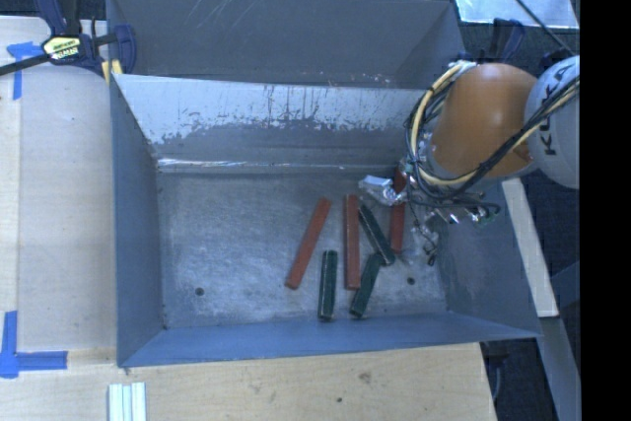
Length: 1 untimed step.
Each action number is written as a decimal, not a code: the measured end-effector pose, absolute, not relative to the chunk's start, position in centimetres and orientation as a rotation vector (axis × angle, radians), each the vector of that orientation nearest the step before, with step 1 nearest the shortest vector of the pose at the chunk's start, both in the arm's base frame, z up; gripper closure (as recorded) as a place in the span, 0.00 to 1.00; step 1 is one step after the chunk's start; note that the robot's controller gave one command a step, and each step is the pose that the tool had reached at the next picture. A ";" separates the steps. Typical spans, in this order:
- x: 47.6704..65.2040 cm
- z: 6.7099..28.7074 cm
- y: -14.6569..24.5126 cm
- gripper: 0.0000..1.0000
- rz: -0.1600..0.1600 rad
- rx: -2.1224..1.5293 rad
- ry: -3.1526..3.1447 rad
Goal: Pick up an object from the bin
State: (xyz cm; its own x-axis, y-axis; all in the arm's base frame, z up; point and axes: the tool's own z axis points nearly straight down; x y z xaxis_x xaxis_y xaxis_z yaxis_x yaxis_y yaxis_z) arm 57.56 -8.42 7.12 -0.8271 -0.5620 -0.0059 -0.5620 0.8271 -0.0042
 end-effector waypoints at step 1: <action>62.5 7.1 -13.4 0.00 0.000 -1.068 2.948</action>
Offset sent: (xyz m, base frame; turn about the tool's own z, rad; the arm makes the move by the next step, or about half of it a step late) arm 0.0470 -0.0486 -0.0012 -0.1054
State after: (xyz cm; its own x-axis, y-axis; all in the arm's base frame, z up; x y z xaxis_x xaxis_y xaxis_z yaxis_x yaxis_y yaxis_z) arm 62.46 -13.45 7.11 -0.7681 -0.6404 -0.0056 -0.6404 0.7681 -0.0022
